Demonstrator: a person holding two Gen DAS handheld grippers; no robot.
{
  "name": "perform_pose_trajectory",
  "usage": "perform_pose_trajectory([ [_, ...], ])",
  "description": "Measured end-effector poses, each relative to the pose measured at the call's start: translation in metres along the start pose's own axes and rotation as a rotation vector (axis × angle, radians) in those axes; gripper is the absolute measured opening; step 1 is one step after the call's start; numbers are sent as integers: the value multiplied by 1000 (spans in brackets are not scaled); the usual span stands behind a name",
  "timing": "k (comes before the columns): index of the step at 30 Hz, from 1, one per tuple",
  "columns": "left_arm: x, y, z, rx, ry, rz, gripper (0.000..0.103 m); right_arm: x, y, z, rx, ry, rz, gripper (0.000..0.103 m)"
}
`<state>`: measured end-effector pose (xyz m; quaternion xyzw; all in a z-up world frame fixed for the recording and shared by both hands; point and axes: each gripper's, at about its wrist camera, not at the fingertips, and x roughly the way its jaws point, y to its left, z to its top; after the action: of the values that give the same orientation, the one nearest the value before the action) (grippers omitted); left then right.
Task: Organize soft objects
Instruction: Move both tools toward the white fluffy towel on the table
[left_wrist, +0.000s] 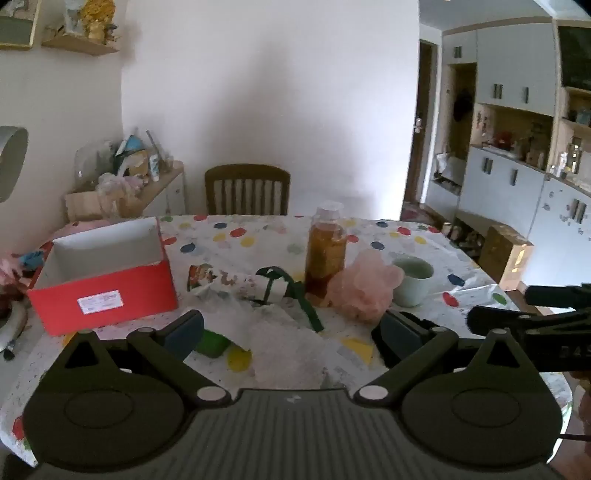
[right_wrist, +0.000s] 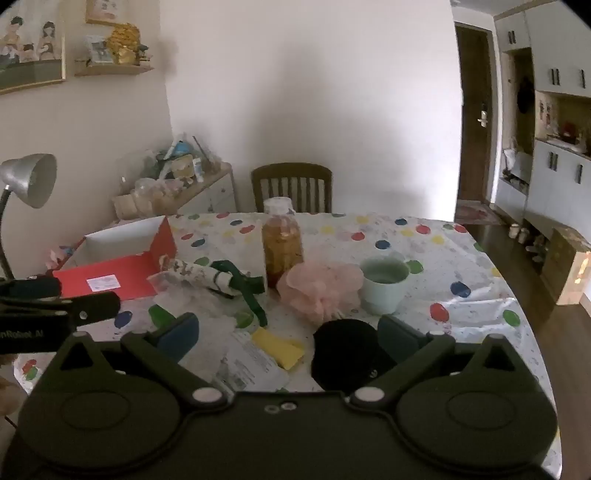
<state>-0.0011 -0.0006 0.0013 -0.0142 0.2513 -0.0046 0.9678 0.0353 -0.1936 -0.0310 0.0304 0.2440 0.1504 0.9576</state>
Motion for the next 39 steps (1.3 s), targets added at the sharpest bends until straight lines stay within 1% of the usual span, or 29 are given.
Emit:
perform_pose_trajectory([
  [3,-4,-4,6,21,-14,-1,103,1,1,2,-14,-10,5,103],
  [6,-5,-5,6,32,-23,-29,103,0,3,8,-39,-28,17,103],
  [8,0,-3,9,29,-19,-36,103,2,8,10,-62,-40,14,102],
  [9,-3,-4,7,31,-29,-33,103,0,8,11,-60,-49,19,102],
  [14,-5,-11,10,14,-28,-40,103,-5,10,11,-57,-74,31,102],
  [15,-8,-7,9,8,-28,-44,103,-5,10,11,-58,-76,32,102],
  [16,-8,0,6,0,-29,-46,103,-6,11,11,-59,-77,32,102],
  [26,-10,4,4,-5,-17,-52,103,-11,14,12,-63,-77,49,102],
  [39,-9,2,3,-3,-8,-57,103,-13,13,12,-56,-69,48,101],
])
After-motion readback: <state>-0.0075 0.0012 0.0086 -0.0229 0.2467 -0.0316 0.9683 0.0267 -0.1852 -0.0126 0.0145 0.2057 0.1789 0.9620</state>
